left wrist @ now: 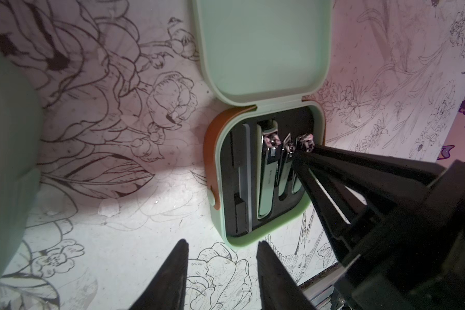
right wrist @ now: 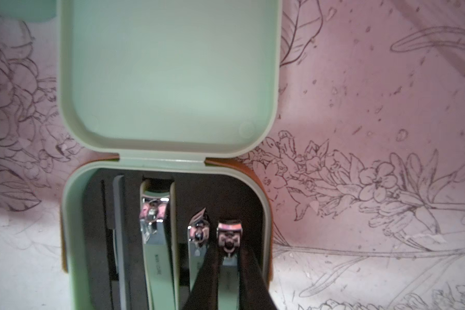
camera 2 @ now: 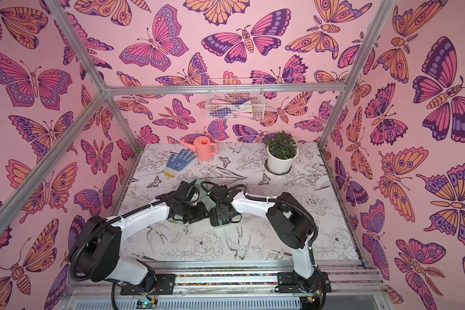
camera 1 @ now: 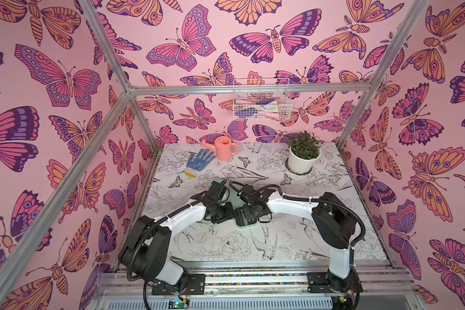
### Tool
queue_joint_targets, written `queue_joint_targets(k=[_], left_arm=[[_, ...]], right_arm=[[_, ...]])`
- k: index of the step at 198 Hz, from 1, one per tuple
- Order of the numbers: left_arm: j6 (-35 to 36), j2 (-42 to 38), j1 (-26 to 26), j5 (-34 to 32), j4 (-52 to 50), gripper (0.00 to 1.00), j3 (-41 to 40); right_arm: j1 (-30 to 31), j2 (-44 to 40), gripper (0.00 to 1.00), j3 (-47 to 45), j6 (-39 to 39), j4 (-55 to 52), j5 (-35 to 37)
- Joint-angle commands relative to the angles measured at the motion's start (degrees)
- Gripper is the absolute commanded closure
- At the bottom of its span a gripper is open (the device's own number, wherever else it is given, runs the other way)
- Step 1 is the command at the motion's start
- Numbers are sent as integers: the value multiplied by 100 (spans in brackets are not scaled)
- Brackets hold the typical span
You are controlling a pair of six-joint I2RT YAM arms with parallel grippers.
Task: Organize nail clipper sets
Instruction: Place the nail clipper in the storage box.
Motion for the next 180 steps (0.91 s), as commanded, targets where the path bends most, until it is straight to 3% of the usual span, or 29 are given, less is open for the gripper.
queue_joint_targets(k=[1, 180], left_arm=[[57, -2, -23, 39, -29, 55, -96], [63, -14, -23, 59, -29, 55, -54]], right_arm=[[52, 228, 87, -95, 82, -125, 2], [52, -51, 73, 251, -102, -443, -18]])
